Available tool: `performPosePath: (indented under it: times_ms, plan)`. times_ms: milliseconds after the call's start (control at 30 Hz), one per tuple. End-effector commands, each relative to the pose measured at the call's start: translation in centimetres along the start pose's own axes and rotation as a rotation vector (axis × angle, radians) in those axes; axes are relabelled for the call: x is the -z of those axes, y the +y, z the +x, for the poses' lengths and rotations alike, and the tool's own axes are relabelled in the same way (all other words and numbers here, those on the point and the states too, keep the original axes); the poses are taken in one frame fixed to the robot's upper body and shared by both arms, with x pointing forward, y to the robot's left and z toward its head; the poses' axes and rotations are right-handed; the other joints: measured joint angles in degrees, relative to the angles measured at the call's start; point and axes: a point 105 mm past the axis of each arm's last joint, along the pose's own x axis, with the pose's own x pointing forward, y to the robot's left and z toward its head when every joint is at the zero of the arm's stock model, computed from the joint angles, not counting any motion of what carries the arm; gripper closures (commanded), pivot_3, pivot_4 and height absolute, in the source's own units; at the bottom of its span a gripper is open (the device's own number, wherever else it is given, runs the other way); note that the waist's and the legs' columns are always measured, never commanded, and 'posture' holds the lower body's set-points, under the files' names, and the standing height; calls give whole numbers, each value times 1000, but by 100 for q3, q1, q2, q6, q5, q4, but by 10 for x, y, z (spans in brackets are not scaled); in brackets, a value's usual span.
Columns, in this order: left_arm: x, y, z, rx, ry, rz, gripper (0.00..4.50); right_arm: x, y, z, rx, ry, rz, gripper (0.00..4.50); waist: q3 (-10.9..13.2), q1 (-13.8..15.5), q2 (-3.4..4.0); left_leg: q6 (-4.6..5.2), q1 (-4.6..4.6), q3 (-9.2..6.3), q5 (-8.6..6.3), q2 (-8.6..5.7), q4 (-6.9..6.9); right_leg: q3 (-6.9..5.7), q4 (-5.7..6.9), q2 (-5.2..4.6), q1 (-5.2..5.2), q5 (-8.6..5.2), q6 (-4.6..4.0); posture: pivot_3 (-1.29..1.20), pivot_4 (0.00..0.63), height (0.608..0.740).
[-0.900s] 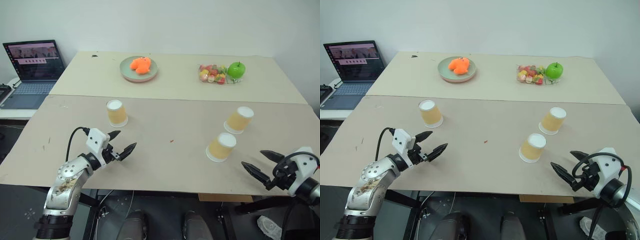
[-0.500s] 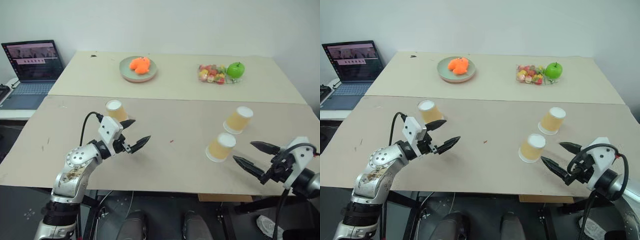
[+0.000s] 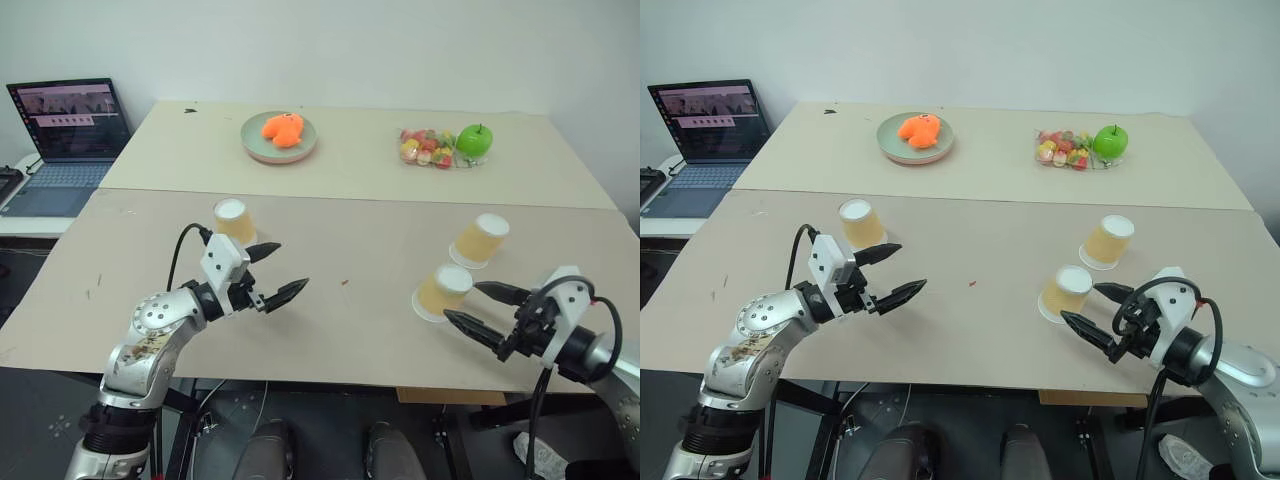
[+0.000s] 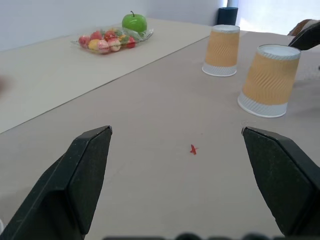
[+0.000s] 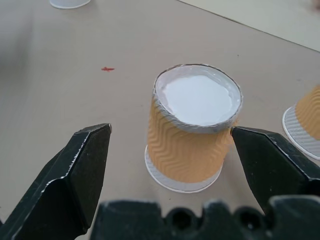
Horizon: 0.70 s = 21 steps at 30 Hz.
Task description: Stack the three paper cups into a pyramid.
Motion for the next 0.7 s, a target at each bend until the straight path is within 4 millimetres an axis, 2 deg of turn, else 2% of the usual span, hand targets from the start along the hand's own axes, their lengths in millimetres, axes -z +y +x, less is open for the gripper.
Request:
performPosePath:
  times_ms: [33, 167, 233, 500, 700]
  plan:
    - [-22, -12, 4, 82, -43, 45, 64, -10, -13, 1, 39, -47, -56, 0, 0, 0, -1, 0, 0, 0, 0, 0, 1, -1, 1, 0, 0, 0, 0, 0, 150, 676]
    - [-25, -8, 3, 64, -44, 48, 64, -13, -22, -3, 65, -70, -59, 0, 0, 2, 0, 0, 2, 0, 0, 0, -1, -1, 1, 0, 2, 0, 0, 0, 150, 676]
    - [-26, -4, 3, 45, -46, 49, 64, -12, -22, 1, 61, -74, -59, 0, 1, 0, -1, 0, 1, 0, 0, -1, -1, -1, 1, 0, 1, 0, 0, 0, 150, 676]
    - [-28, 0, -3, 28, -36, 41, 64, -10, -16, 28, 1, -108, -41, 0, 1, -23, -1, -1, 5, 0, 0, 0, -3, 0, 3, 2, 0, 0, 0, 0, 150, 676]
    - [-17, 10, -19, -25, 11, -27, 64, -9, -20, 45, -26, -122, -46, 0, 2, -19, -2, -1, 4, 1, 0, 0, -2, 0, 3, 2, -2, 0, 0, 0, 150, 676]
